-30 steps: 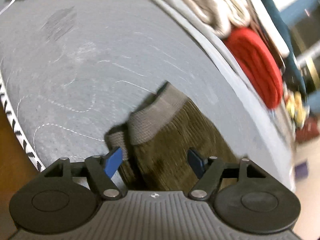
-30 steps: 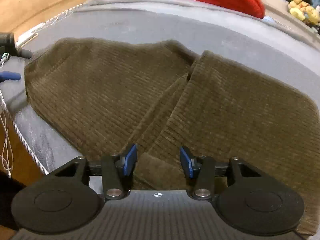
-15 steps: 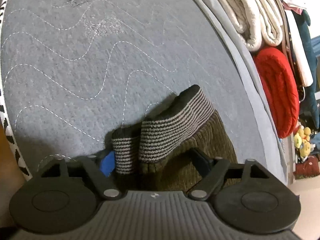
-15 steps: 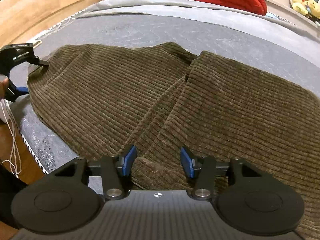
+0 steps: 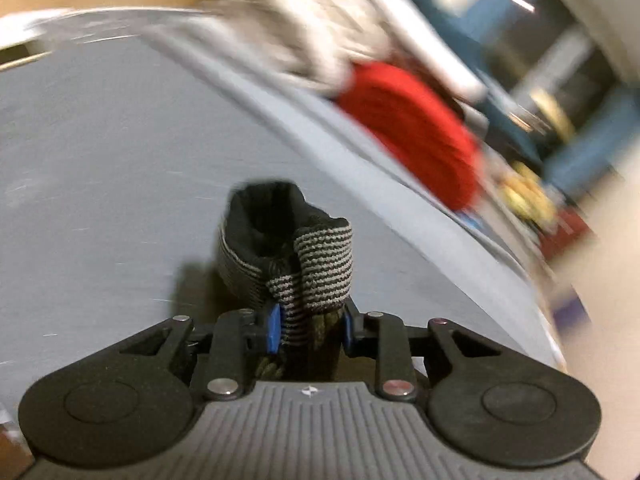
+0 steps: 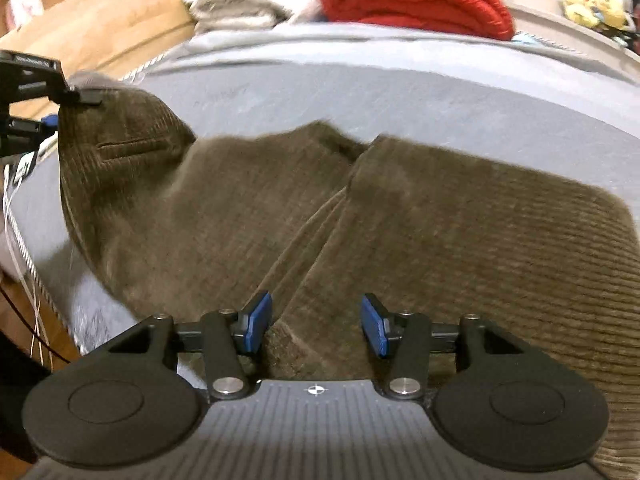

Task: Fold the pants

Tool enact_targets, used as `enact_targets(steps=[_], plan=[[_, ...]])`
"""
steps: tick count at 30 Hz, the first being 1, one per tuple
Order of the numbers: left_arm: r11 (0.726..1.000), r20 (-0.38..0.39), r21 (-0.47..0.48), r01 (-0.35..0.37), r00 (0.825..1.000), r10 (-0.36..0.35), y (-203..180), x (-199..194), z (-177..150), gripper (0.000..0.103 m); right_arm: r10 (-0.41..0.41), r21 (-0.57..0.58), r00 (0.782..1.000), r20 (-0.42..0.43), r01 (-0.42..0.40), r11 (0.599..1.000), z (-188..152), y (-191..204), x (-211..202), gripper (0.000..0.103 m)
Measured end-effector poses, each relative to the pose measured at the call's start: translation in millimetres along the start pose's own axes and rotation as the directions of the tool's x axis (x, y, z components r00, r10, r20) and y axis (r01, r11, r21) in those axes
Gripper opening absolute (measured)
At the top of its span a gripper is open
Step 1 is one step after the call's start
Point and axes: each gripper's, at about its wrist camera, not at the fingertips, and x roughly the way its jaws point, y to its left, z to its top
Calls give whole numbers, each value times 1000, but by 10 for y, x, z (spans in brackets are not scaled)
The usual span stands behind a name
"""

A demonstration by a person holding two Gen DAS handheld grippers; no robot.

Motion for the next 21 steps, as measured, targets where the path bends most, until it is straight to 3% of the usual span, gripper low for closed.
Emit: enact_targets(steps=[3, 6, 8, 10, 13, 16, 18, 21], plan=[[972, -87, 192, 134, 989, -119, -641, 91, -233, 30, -44, 51, 998, 37, 42, 998, 20, -154, -84, 52], [907, -228, 319, 276, 951, -209, -1233, 238, -603, 30, -115, 129, 992, 53, 107, 986, 6, -380, -158, 52], [861, -323, 381, 337, 921, -218, -1555, 346, -909, 31, -155, 202, 987, 48, 142, 969, -26, -565, -200, 51], [820, -393, 448, 356, 902, -177, -1814, 474, -1226, 39, -194, 271, 980, 35, 178, 946, -77, -749, -241, 51], [785, -413, 530, 320, 906, -90, -2014, 622, -1512, 51, -223, 349, 975, 9, 206, 914, -161, -984, -290, 51], [825, -451, 464, 323, 888, -94, -2075, 613, -1434, 55, -224, 395, 975, -2, 206, 895, -230, -1141, -342, 51], [833, -406, 461, 306, 907, -108, -2117, 486, -1224, 60, -216, 415, 976, 0, 196, 889, -263, -1200, -380, 51], [822, -315, 510, 253, 944, -94, -2154, 273, -860, 62, -199, 465, 980, 17, 169, 869, -303, -1288, -452, 52]])
